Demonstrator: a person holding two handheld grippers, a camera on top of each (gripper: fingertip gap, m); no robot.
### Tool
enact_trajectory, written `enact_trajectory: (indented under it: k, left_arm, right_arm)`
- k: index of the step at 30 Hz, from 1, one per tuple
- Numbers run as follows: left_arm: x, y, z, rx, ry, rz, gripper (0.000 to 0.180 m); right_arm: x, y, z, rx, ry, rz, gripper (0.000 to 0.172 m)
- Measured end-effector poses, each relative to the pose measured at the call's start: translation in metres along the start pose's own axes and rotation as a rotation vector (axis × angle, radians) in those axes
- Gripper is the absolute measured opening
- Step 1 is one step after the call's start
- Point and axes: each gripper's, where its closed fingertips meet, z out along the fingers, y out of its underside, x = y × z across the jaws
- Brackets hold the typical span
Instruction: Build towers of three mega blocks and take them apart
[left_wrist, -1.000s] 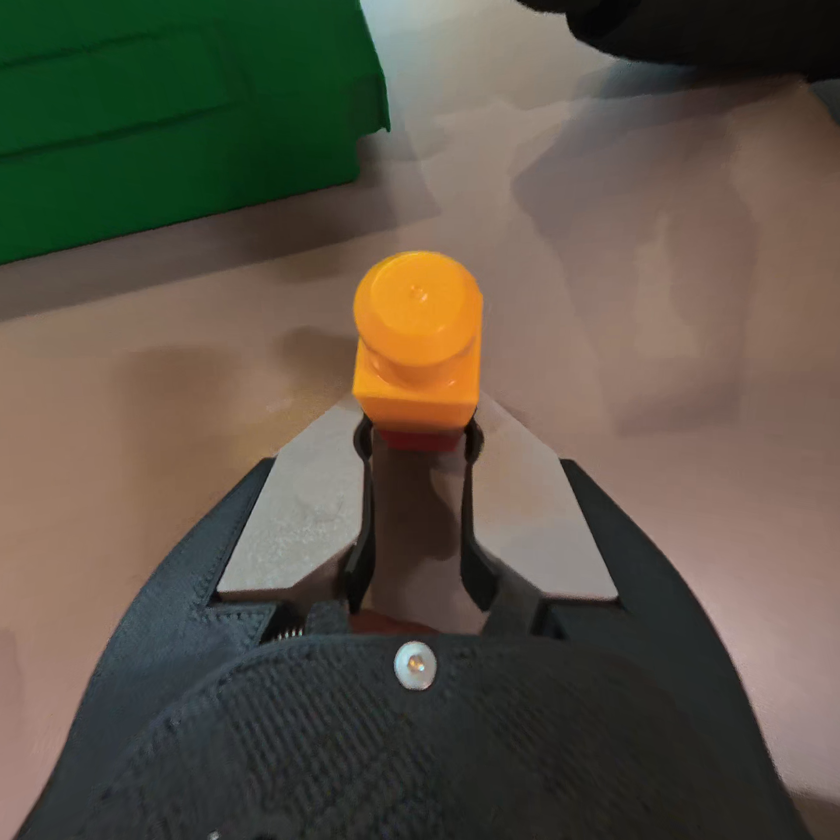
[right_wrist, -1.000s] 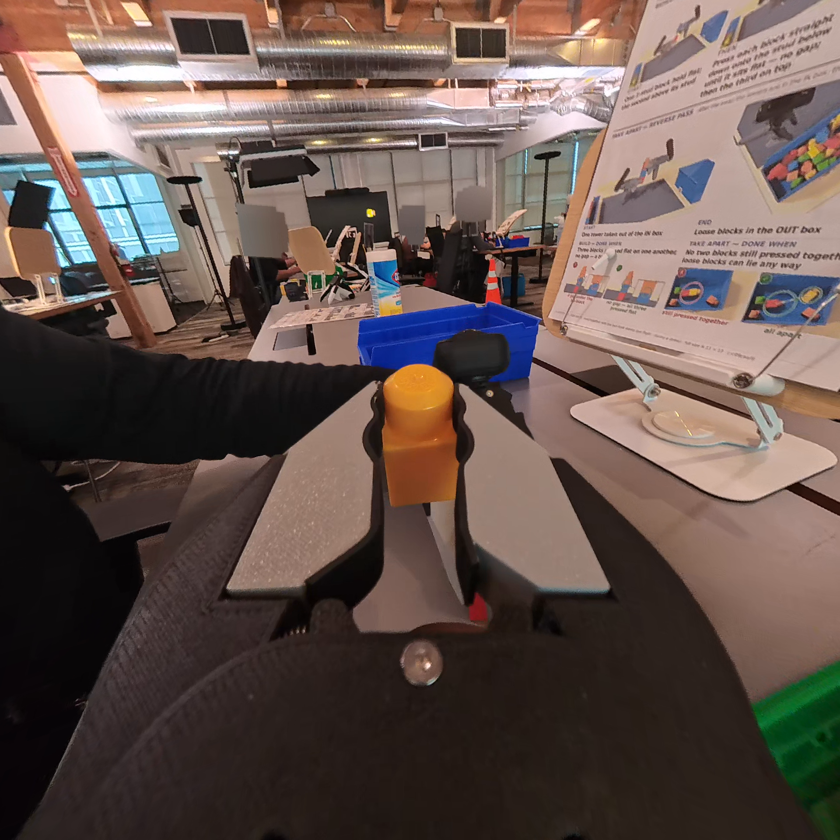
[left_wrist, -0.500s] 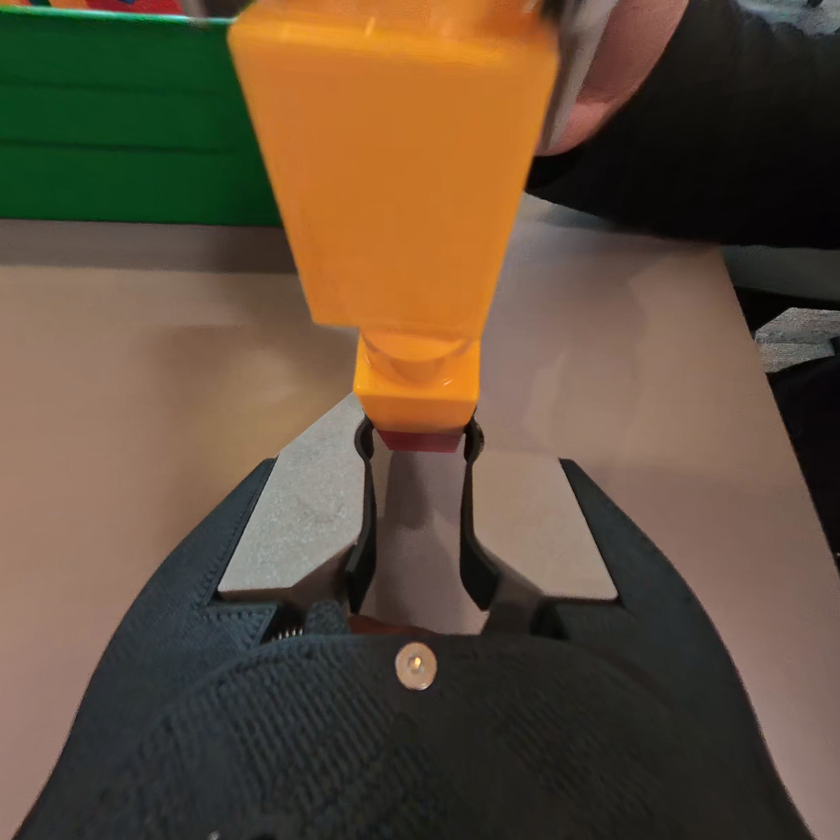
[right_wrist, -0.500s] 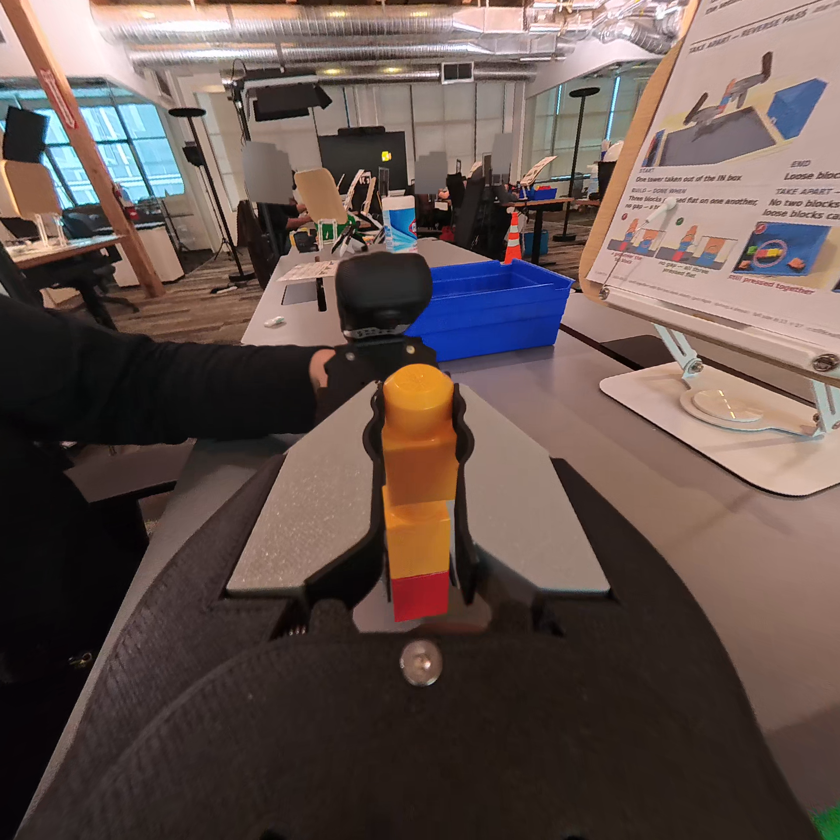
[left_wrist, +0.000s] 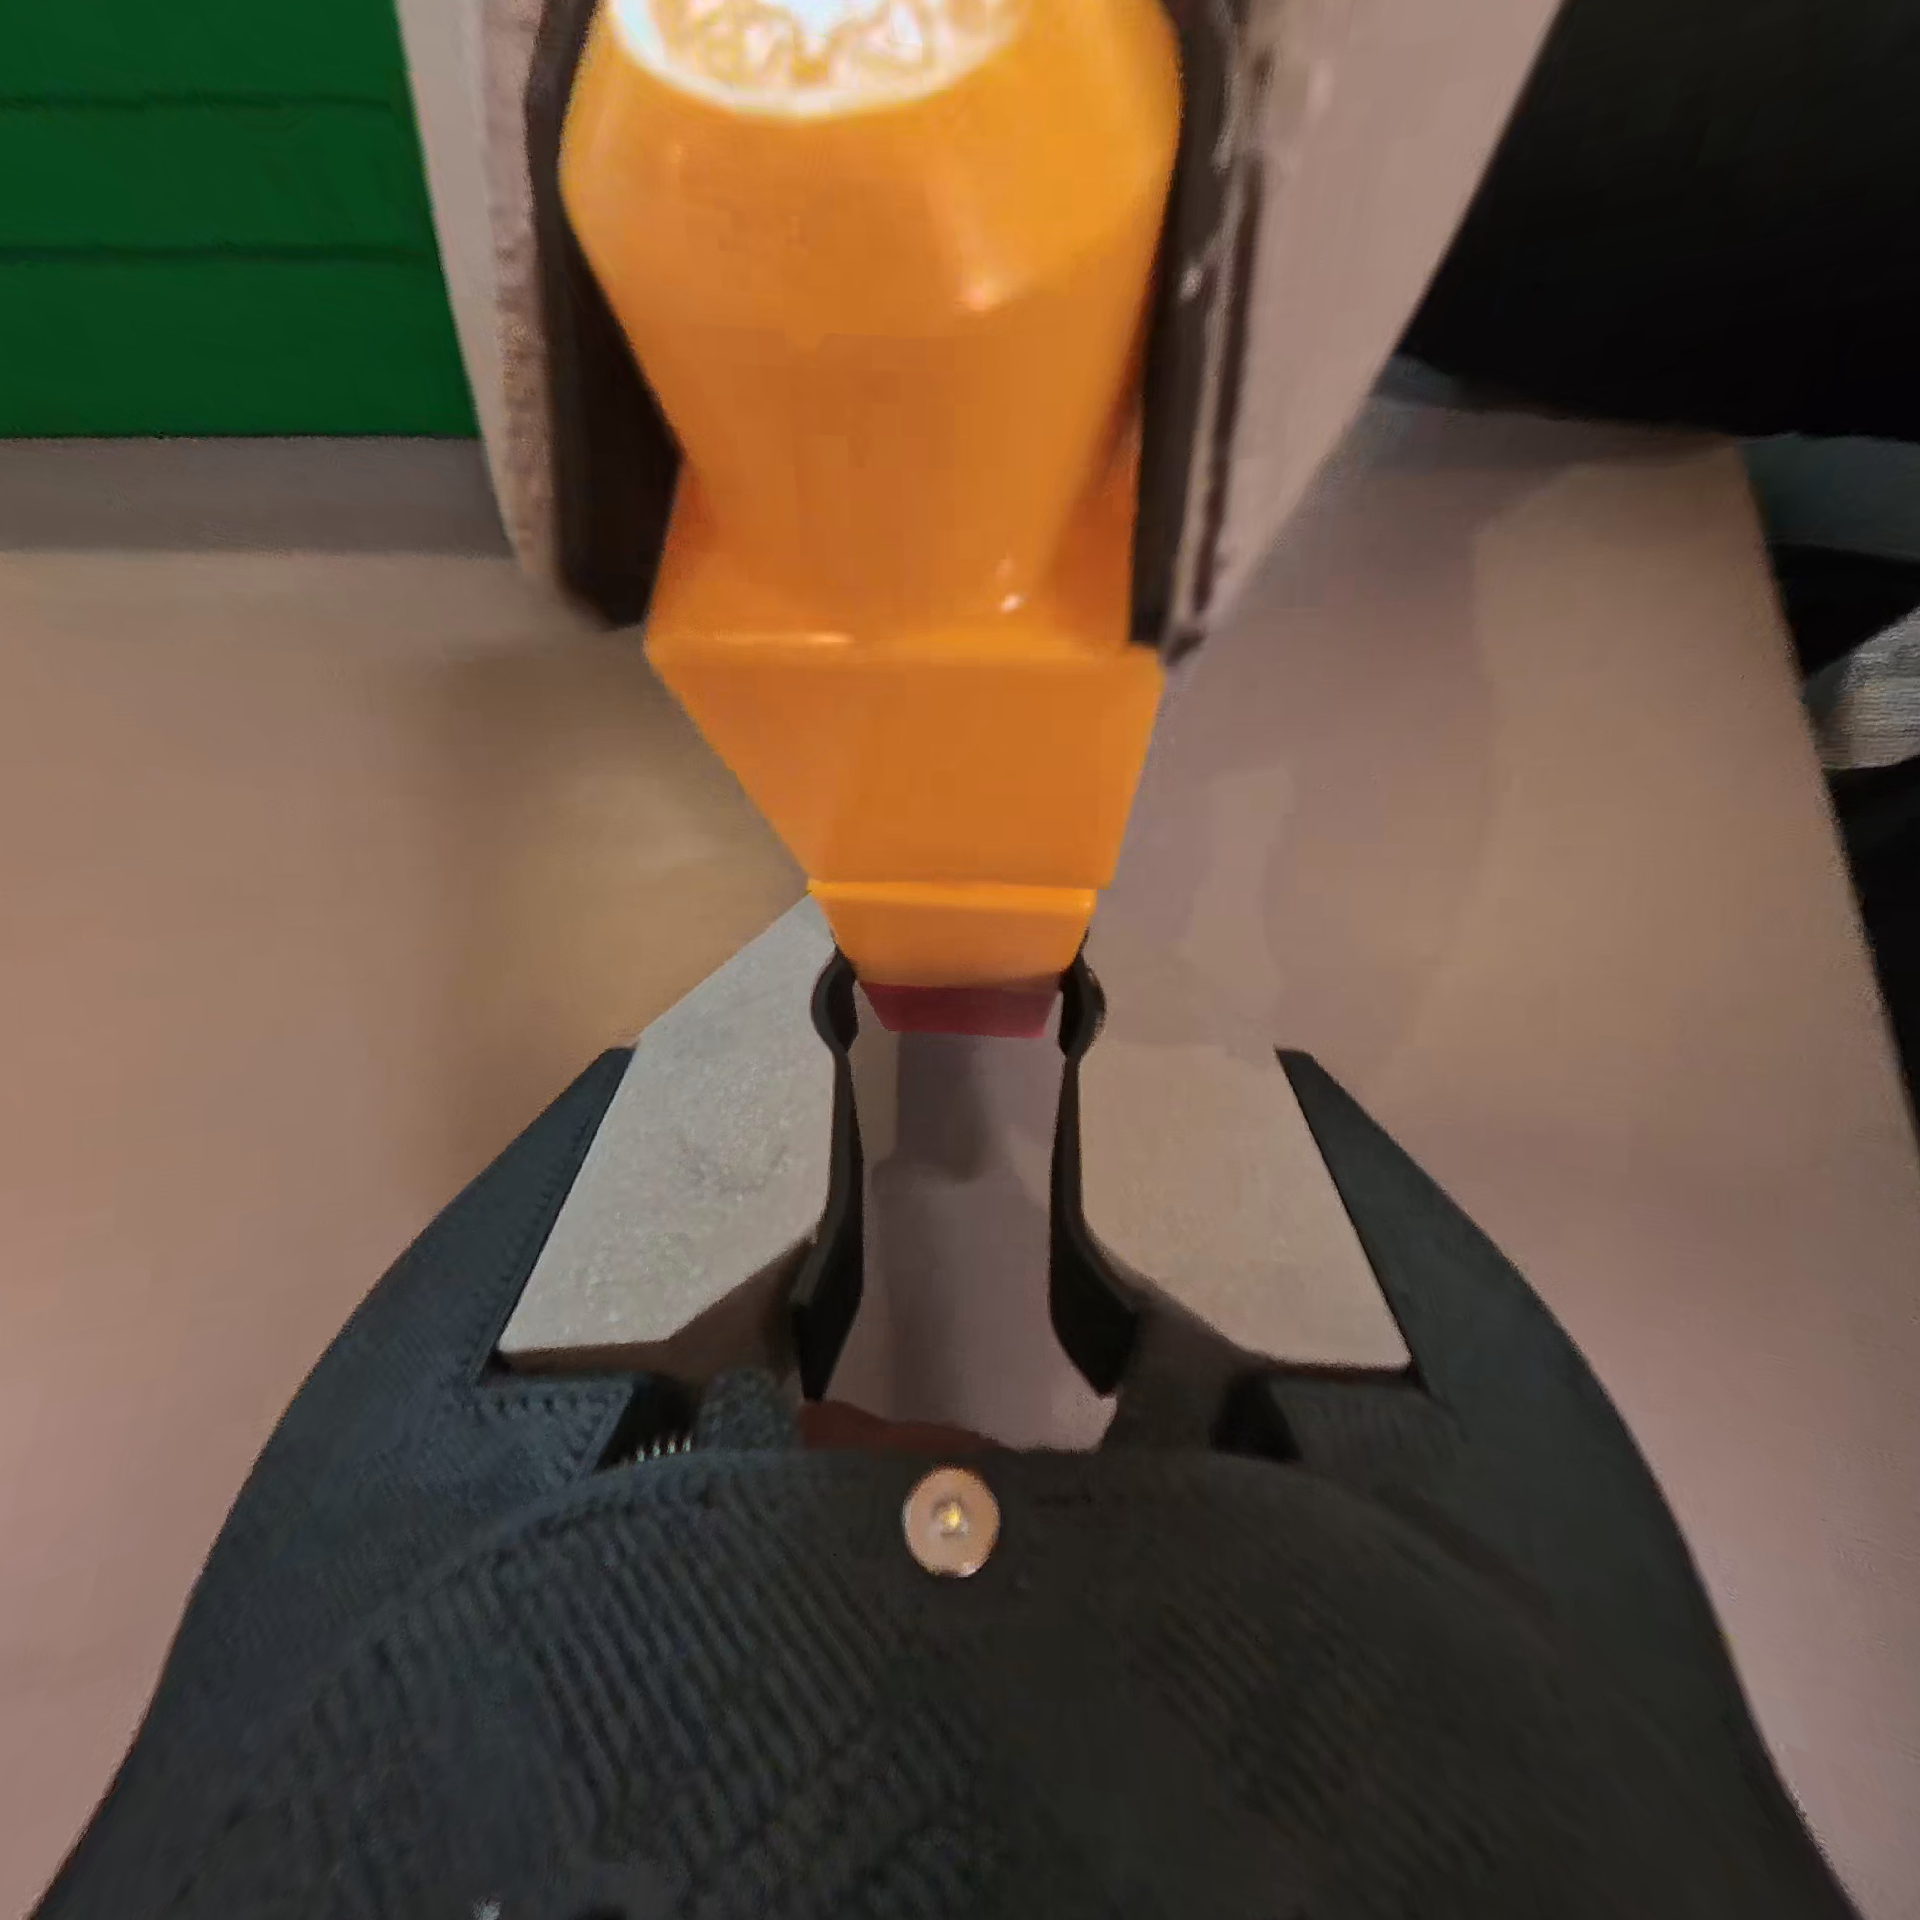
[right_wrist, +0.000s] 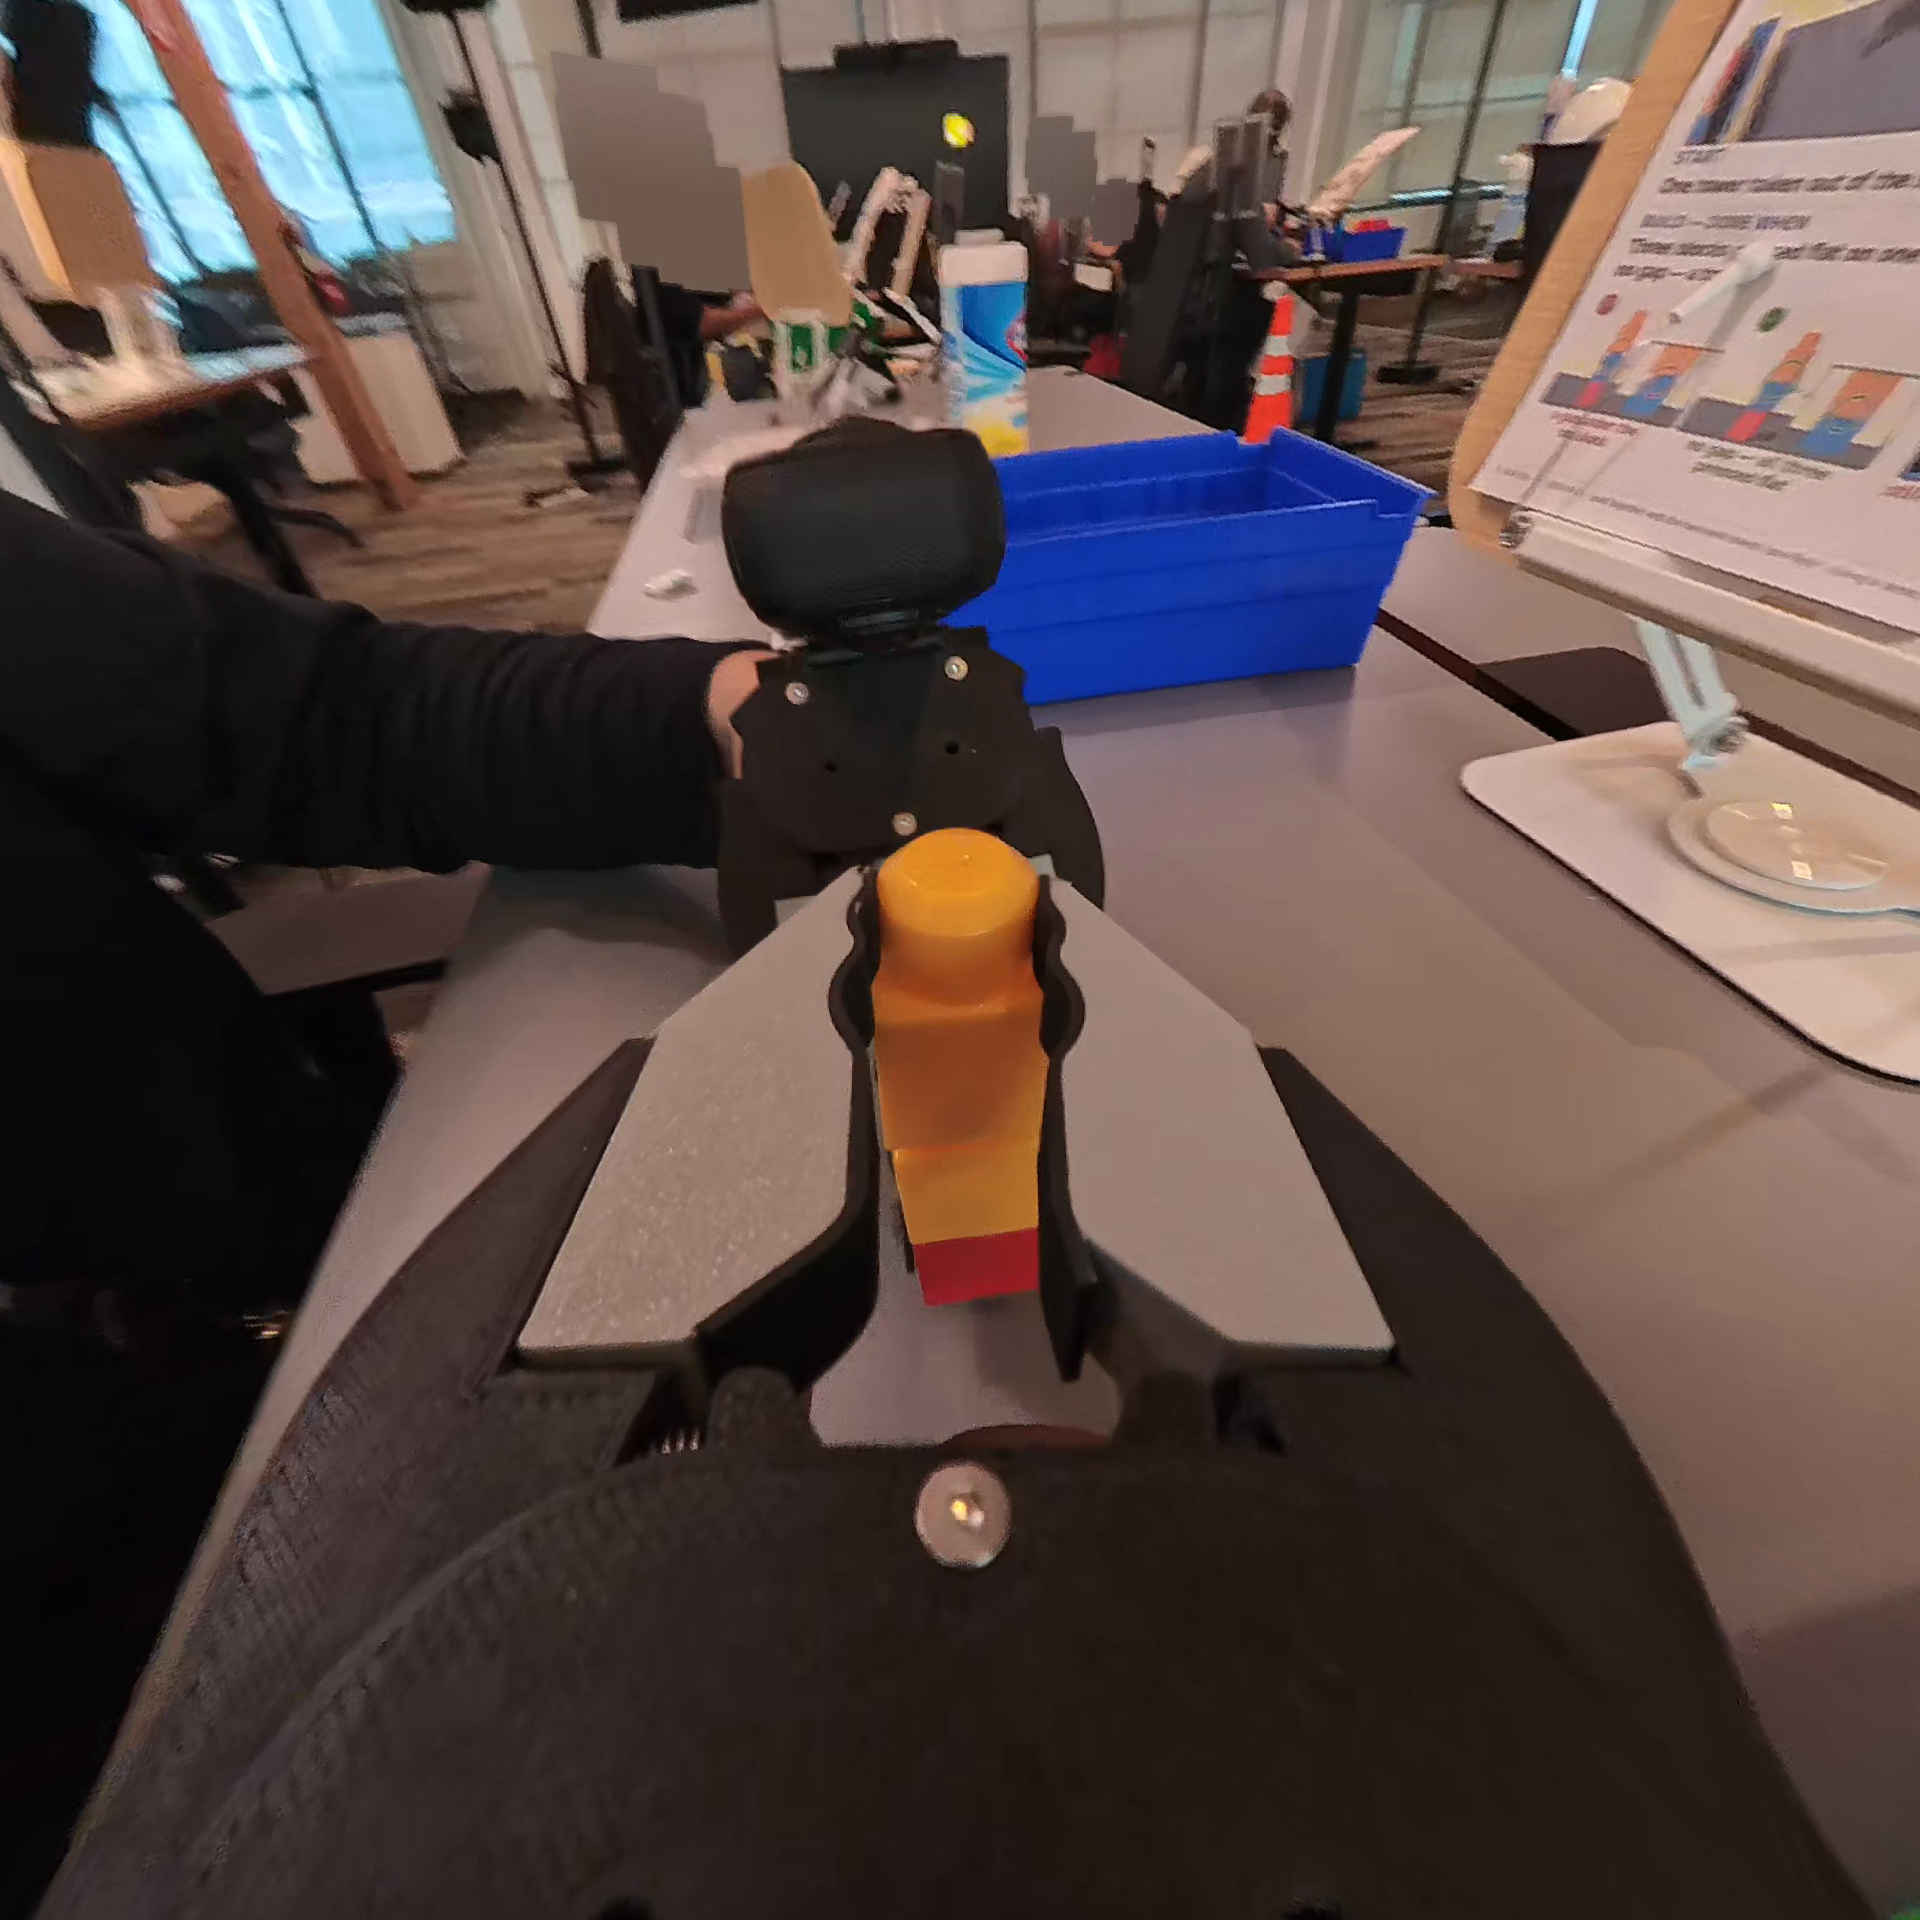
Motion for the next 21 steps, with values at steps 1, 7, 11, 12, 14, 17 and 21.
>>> enact_trajectory:
  k: [1, 7, 11, 12, 14, 17, 21]
  left_arm:
    - [-0.002, 0.001, 0.0, -0.005, 0.0, -0.005, 0.035]
    - [0.015, -0.008, -0.005, 0.058, 0.12, -0.027, 0.035]
    - [0.01, -0.01, -0.006, 0.061, 0.092, -0.032, 0.035]
    - [0.008, -0.011, -0.007, 0.068, 0.084, -0.036, 0.035]
    - [0.005, -0.014, -0.009, 0.083, 0.066, -0.042, 0.035]
    - [0.005, -0.018, -0.011, 0.097, 0.061, -0.047, 0.034]
    - [0.003, -0.023, -0.012, 0.13, 0.06, -0.07, 0.034]
  right_arm:
    - [0.001, 0.002, 0.001, -0.02, 0.026, -0.032, 0.027]
    - [-0.008, -0.002, -0.006, -0.01, -0.035, -0.031, 0.027]
    - [-0.005, -0.006, -0.005, 0.015, -0.014, -0.021, 0.027]
    - [-0.003, -0.007, -0.004, 0.027, -0.003, -0.012, 0.027]
    - [0.0, -0.011, -0.003, 0.069, 0.009, 0.016, 0.027]
    - [0.001, -0.016, -0.004, 0.11, -0.002, 0.036, 0.027]
    - [0.003, -0.021, -0.004, 0.17, 0.012, 0.051, 0.027]
